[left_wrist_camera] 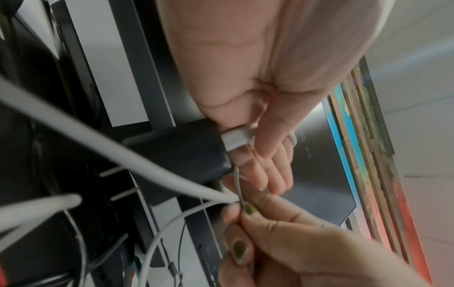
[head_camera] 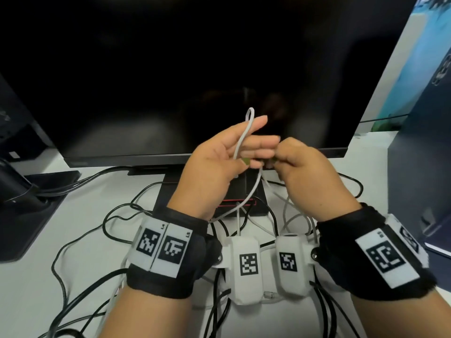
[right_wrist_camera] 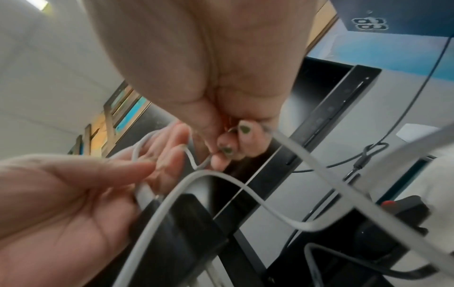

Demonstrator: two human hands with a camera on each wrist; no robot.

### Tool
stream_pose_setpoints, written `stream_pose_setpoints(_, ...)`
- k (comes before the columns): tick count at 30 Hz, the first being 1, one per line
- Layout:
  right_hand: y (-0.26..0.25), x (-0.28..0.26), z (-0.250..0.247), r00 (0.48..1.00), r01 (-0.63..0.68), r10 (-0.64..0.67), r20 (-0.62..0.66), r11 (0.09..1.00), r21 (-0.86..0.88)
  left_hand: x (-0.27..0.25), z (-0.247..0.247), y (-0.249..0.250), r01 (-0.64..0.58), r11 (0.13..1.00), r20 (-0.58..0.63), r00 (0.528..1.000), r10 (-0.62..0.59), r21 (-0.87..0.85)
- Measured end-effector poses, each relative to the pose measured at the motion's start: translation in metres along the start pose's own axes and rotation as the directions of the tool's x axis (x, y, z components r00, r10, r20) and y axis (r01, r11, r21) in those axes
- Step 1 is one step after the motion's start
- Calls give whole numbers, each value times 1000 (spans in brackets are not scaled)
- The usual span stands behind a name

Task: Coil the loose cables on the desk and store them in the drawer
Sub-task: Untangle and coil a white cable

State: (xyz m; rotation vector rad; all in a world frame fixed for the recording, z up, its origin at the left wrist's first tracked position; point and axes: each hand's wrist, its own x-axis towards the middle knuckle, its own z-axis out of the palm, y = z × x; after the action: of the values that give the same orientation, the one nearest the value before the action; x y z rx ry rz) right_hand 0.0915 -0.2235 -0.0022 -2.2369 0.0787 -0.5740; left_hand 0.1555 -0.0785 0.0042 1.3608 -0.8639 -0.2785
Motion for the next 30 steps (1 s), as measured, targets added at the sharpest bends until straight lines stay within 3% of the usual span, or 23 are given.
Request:
stream_pose_setpoints(2,-2,-1,1,999,-5,7,52,999,-34,-1,4,-4,-16,1000,-18,1000,15,-23)
stream_pose_setpoints(6,-4,-4,-1,985,-52,30,171,991,122,0,4,-12,-34,999,-103,994,32,-25)
stream_pose_setpoints(10,-7,-5,-6,979,-40,-11,205,968,246,2,0,-16,-27,982,-103,994,47,187)
stream_pose_setpoints(13,-6,-6,-15,953,-44,-85,292,912,408,2,1,-15,-33,914,-42,998,54,404)
stream_pose_setpoints(15,-4,-5,-22,948,-29,-143,285,852,523,1,-2,-12,-23,890,-10,999,31,455)
stream_pose_setpoints(18,0,-3,-36,975,10,-146,166,781,625,-1,-4,-8,-7,881,46,999,-17,473)
stream_pose_setpoints(21,2,-3,-39,987,9,-100,126,818,575,-2,0,-8,-6,857,50,998,-24,515)
stream_pose_setpoints(25,-4,-4,-30,988,-4,-68,139,887,461,2,-4,-14,59,879,-92,996,-17,473)
stream_pose_setpoints(28,-6,-4,-29,991,13,-50,126,960,281,2,-8,-16,55,928,-198,980,21,369)
stream_pose_setpoints(30,-6,-5,-29,993,44,-57,103,992,120,2,-8,-14,26,935,-204,978,51,354)
